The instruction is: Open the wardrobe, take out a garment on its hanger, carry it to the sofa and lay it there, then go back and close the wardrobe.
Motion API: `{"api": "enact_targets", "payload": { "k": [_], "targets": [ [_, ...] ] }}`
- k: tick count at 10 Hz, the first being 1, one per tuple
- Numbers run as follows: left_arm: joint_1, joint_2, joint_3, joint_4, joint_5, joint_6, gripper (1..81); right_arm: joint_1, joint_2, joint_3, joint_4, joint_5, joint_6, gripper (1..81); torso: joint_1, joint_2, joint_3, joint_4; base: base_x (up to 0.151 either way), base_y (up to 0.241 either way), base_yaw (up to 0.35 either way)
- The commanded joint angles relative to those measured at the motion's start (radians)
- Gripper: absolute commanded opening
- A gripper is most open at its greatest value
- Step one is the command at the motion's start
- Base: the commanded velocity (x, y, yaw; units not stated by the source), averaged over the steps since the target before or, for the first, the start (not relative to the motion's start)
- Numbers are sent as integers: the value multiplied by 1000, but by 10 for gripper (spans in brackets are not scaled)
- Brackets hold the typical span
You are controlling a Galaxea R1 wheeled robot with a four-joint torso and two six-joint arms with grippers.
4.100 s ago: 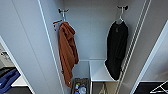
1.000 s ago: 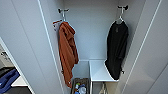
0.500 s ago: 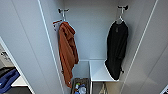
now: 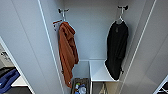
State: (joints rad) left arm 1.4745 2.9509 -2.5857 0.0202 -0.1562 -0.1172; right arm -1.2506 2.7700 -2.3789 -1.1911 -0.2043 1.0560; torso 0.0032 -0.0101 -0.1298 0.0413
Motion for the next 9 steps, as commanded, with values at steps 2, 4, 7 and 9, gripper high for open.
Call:
{"api": "enact_targets", "payload": {
  "k": [2,4,7,9],
  "targets": [
    [-35,5,15,10,56,2,811,-88,-1,-48,145,73,2,811,0,0,0,0,0,0,0],
    [-29,5,15,12,63,2,811,-166,7,-64,142,152,-11,811,0,0,0,0,0,0,0],
    [-26,11,15,12,63,2,811,-233,65,-159,154,161,-8,811,0,0,0,0,0,0,0],
    [-19,18,12,10,64,1,811,-252,107,-186,159,161,4,811,-1,0,0,0,0,0,0]
  ]
}}
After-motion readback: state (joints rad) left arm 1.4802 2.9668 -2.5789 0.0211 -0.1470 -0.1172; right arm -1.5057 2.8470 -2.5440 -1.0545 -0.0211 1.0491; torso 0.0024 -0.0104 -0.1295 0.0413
